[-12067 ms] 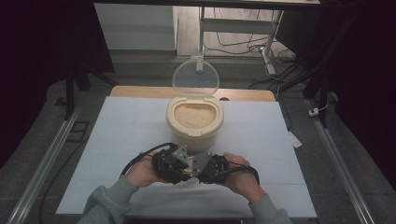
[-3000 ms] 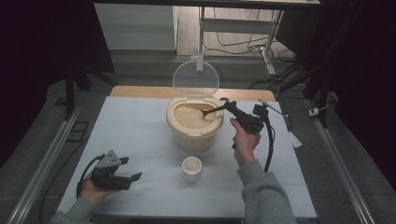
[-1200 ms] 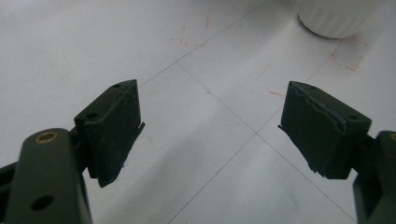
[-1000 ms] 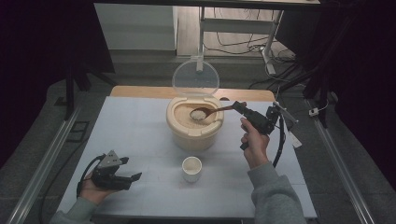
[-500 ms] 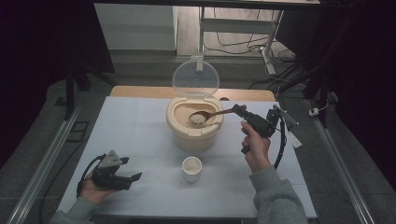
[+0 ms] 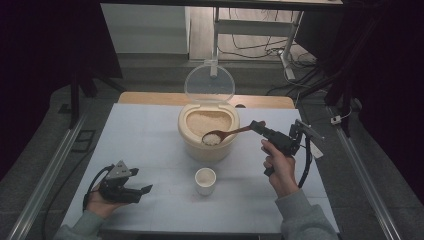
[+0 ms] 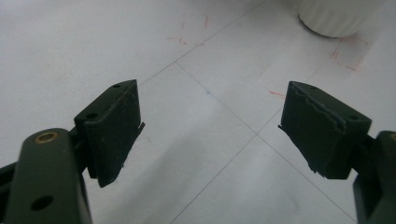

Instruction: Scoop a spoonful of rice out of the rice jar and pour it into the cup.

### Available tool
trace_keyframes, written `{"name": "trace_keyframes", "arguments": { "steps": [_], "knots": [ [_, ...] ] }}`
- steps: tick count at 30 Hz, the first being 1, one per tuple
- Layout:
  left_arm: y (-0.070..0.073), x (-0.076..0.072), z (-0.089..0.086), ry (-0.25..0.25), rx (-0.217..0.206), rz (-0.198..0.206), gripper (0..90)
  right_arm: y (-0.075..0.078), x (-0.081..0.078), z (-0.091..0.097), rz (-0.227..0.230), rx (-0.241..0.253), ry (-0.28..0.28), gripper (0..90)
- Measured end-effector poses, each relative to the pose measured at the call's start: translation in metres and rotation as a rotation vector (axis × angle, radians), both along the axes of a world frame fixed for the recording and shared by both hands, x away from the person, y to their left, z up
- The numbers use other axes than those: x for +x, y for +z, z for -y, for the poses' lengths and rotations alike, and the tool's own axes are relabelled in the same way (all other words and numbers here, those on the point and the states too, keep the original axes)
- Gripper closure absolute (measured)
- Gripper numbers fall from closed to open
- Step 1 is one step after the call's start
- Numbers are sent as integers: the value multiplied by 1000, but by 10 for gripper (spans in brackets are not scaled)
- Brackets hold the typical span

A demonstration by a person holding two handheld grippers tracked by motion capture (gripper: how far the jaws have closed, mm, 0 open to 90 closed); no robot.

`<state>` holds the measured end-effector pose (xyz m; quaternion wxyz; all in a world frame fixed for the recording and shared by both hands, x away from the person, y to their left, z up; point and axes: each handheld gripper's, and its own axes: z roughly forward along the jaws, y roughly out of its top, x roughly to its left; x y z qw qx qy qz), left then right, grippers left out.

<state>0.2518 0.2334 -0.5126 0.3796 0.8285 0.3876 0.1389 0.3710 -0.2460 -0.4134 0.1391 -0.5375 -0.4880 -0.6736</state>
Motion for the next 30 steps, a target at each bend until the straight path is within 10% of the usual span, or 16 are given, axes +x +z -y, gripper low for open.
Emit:
{"name": "trace_keyframes", "arguments": {
  "steps": [17,30],
  "knots": [
    [-1,2,-1,1,-1,-4,202,-20,-19,6,-46,-59,89,838],
    [-1,2,-1,-1,3,-6,202,-30,-19,-5,-52,-192,128,838]
  ]
}}
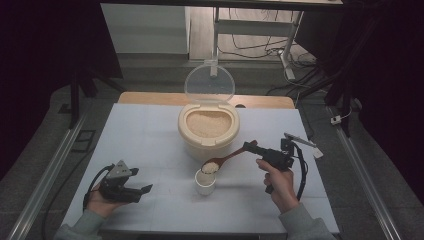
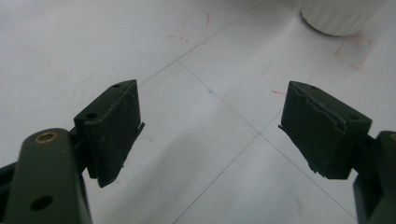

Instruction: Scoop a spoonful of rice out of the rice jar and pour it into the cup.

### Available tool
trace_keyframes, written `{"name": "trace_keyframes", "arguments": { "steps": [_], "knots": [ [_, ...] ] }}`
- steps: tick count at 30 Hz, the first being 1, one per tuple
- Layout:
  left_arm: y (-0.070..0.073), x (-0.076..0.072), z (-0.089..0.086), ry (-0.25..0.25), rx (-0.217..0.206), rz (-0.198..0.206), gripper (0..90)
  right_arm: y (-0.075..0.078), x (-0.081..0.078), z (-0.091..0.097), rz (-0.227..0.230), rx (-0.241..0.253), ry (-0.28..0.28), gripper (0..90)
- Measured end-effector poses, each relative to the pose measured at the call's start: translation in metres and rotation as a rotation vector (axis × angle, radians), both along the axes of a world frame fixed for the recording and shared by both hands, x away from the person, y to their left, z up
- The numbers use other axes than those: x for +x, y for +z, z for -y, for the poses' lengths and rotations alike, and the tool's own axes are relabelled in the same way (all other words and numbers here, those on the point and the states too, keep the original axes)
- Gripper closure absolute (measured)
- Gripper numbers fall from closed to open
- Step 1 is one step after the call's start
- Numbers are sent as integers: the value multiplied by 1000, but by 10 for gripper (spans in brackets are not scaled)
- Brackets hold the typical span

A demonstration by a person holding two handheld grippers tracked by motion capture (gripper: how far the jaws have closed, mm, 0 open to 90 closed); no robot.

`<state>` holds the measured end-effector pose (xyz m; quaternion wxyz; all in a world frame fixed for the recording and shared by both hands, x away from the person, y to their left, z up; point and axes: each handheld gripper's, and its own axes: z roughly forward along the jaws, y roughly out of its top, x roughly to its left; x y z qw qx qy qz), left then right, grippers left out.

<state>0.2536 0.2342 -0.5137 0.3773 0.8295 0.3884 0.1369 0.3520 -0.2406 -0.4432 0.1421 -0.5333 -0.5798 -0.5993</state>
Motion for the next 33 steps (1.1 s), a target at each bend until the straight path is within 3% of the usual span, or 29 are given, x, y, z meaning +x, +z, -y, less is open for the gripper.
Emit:
{"name": "trace_keyframes", "arguments": {
  "steps": [14,19,33],
  "knots": [
    [0,0,0,-1,5,-1,202,4,0,-9,50,-90,8,837],
    [-1,0,0,-2,6,-2,202,7,-3,-12,107,-126,15,838],
    [-1,0,0,-1,7,-3,202,12,-10,-14,234,-164,42,838]
  ]
}}
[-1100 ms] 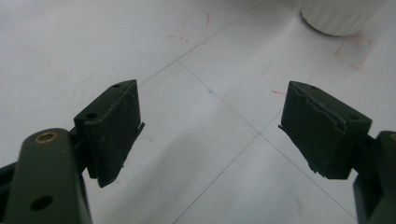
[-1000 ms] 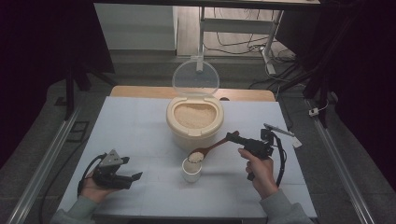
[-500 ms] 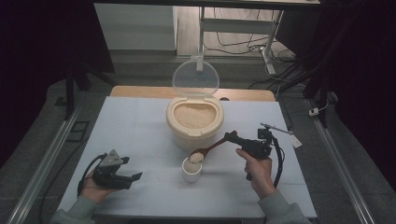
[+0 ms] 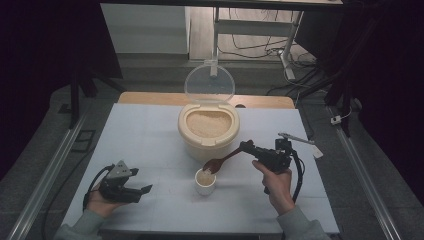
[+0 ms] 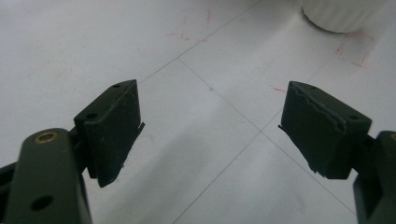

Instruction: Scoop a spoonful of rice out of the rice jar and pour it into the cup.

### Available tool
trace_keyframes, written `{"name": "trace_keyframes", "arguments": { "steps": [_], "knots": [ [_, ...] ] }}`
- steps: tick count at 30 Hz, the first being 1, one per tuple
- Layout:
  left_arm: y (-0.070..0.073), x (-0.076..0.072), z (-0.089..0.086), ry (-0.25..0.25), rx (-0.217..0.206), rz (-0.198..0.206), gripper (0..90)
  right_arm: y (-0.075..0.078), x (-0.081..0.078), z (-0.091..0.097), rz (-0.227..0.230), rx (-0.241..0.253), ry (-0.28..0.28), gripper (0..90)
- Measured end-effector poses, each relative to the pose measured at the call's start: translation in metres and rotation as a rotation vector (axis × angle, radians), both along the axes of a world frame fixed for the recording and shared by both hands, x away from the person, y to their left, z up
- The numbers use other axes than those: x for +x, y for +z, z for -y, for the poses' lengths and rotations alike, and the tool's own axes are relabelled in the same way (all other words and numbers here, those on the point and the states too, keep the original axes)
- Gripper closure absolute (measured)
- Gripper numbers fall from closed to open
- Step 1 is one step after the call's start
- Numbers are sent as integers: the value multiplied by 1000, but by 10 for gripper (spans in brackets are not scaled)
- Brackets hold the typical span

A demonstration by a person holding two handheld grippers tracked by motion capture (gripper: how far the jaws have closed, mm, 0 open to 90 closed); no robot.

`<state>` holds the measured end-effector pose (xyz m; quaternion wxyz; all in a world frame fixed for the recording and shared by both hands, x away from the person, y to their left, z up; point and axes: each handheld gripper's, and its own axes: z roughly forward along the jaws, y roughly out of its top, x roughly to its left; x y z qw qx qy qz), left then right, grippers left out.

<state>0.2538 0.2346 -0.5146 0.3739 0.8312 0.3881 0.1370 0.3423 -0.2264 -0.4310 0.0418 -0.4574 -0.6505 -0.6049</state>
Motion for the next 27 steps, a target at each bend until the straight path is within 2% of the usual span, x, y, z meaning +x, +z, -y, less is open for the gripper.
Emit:
{"name": "trace_keyframes", "arguments": {
  "steps": [8,12,15,27],
  "knots": [
    [0,0,0,1,2,-1,202,3,-4,2,65,4,21,838],
    [0,0,0,2,1,-1,202,7,-10,-1,132,-33,39,838],
    [0,0,1,1,2,0,202,8,-12,-3,156,-52,57,838],
    [0,0,0,2,2,-1,202,6,-9,4,135,-5,51,837]
  ]
}}
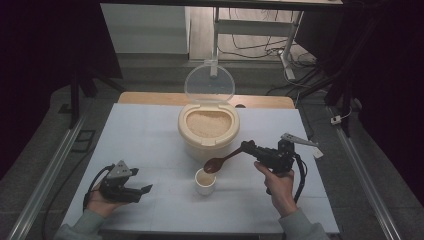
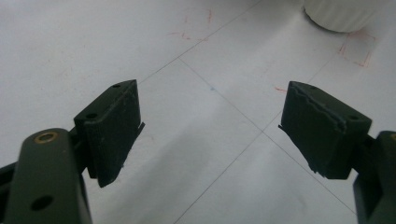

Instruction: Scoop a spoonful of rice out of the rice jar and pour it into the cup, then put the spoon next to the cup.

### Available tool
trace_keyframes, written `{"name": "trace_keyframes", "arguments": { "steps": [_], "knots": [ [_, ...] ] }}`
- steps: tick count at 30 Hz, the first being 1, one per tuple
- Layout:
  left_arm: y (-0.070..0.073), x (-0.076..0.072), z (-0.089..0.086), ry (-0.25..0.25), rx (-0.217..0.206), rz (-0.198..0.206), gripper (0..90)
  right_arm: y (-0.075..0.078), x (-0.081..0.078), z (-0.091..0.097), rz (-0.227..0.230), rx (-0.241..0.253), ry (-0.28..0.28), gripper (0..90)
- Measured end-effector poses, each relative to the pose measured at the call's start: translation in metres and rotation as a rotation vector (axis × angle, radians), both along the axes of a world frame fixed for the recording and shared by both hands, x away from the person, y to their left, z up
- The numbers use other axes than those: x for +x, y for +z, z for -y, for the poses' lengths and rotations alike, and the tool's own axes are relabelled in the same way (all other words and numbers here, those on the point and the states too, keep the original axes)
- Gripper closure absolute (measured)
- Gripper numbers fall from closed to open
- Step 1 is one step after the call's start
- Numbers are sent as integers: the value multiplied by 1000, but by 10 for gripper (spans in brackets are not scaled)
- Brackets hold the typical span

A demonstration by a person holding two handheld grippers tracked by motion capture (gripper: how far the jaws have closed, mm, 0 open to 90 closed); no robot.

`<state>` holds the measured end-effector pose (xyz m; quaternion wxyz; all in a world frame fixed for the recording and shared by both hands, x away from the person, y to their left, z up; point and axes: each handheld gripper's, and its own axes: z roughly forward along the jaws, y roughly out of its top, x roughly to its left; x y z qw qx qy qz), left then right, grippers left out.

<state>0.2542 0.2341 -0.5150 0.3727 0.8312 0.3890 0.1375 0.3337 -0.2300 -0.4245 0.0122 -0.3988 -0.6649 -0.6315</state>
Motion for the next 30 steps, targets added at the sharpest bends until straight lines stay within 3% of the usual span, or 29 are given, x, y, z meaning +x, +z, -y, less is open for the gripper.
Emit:
{"name": "trace_keyframes", "arguments": {
  "steps": [13,21,25,30],
  "knots": [
    [0,0,0,0,-1,3,201,14,-4,27,63,27,-13,838],
    [0,-1,-1,2,-2,2,201,27,-10,43,89,-29,6,838],
    [0,-1,-2,4,-6,4,201,31,-12,50,76,-62,45,838],
    [-1,0,-1,1,1,2,201,28,-11,48,49,-141,113,837]
  ]
}}
